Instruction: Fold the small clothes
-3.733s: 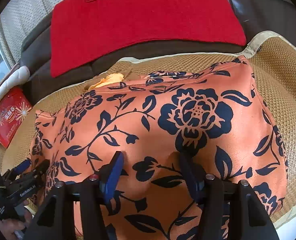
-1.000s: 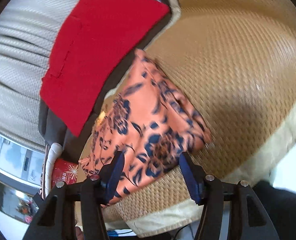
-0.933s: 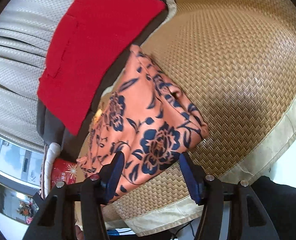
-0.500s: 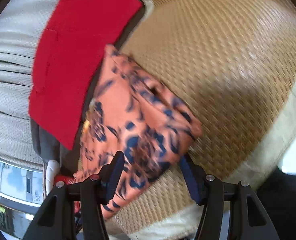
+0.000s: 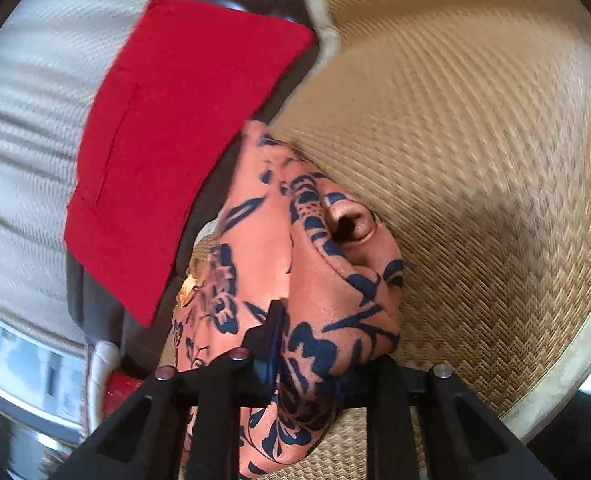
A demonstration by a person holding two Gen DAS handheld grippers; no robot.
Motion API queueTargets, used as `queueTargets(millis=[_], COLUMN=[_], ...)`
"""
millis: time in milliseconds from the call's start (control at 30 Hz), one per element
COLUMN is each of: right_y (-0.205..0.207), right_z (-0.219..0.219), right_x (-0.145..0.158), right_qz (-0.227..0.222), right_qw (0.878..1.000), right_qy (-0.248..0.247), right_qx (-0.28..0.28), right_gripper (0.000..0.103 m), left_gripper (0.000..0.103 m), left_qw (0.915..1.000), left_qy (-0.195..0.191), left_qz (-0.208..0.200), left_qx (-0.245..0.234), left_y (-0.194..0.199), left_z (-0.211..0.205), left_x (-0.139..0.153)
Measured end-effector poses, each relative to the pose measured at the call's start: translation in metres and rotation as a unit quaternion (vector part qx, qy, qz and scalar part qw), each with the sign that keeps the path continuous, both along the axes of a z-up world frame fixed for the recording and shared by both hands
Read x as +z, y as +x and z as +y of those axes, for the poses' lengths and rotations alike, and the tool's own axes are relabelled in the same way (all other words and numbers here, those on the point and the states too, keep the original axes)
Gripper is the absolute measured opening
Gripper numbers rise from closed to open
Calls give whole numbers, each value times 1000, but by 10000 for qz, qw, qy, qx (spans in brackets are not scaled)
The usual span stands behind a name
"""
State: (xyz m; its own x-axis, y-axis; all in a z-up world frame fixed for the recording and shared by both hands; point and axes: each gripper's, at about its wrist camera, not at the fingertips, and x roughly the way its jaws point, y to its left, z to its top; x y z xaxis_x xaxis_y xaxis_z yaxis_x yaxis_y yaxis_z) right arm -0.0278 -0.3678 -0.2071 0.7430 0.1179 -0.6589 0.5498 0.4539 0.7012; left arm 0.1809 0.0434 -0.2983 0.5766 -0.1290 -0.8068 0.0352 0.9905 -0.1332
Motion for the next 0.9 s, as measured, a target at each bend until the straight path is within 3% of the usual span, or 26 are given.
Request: queueTargets(millis=[200,367,600,633,667,767,900], right_y=[36,79,132,139,145,160,155], right_z=[61,142,248,262,279,333,367], right_x=[74,106,76,69,61,34,15], right_qz=[-451,-743,-707,-673,-651,-446,-284], right_qw=[9903,9778,9664,9630,9587,9440,9259], right_qy=[-1057,-1209,-451,-429,-370,-148,-370], right_qx=[785,1543,2432,2573,2744,3267,3748], right_gripper=[16,16,15,11,6,6,6], left_gripper=[103,103,103,103,103,103,103], left_qw=[9988,9944,9843,9837,9832,9823,9853], left_qy=[-54,121,-26,-91,-160,-298,-689], left_qz=[-144,-380,-587,-556,-517,-461,-432], left_qx=[470,979,1665,1708,1741,1792,1504], left_y=[2,-1,-11,-12,-12,-11,-13], left_z=[29,58,110,117,122,133,133], left_x=[8,18,28,26,25,22,20])
